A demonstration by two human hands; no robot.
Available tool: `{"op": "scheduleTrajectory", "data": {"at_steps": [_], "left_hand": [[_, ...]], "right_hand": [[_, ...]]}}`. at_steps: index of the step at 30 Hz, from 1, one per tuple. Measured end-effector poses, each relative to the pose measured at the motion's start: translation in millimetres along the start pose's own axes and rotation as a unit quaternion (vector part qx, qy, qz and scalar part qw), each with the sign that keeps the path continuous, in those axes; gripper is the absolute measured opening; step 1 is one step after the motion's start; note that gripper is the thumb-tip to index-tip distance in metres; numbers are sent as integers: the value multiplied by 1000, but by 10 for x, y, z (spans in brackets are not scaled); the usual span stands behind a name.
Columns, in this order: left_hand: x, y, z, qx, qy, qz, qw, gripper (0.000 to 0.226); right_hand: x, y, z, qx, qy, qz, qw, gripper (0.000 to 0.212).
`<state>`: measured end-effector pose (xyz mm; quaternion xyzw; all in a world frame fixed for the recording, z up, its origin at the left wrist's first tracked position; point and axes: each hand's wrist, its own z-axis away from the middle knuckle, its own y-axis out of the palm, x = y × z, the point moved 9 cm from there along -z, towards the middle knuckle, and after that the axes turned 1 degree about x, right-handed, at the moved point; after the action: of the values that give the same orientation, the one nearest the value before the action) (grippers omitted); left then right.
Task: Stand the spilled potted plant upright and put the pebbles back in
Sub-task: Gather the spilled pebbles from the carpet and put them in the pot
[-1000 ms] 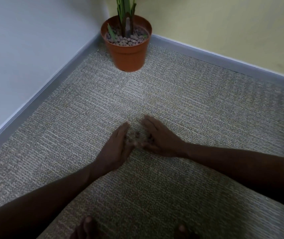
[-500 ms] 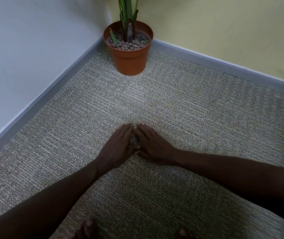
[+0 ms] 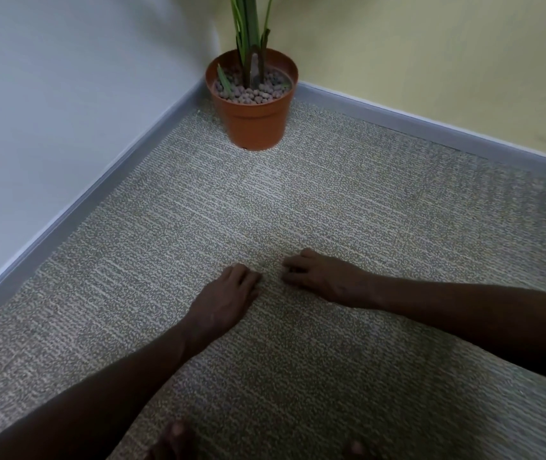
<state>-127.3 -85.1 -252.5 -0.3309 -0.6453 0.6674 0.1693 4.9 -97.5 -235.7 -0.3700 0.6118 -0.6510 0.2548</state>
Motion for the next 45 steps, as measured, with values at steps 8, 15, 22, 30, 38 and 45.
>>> {"op": "scheduleTrajectory", "data": {"at_steps": [8, 15, 22, 30, 38, 45], "left_hand": [[-59, -50, -228, 18, 30, -7, 999, 22], [99, -68, -252, 32, -85, 84, 992, 27], [491, -94, -324, 7, -279, 304, 911, 43], [201, 216, -376, 7, -414, 744, 525, 34], [3, 236, -462, -30, -436, 708, 554, 34], [141, -24, -581, -91, -433, 582, 682, 38]], "right_hand": [[-294, -28, -63, -5, 164, -188, 968, 12], [-533, -54, -99, -18, 280, -197, 940, 10], [-851, 19, -116, 22, 369, -472, 800, 5], [-807, 135, -54, 1, 407, -754, 516, 13], [-440, 309, -326, -55, 352, -833, 423, 15], [-500, 280, -449, -138, 356, -847, 370, 20]]}}
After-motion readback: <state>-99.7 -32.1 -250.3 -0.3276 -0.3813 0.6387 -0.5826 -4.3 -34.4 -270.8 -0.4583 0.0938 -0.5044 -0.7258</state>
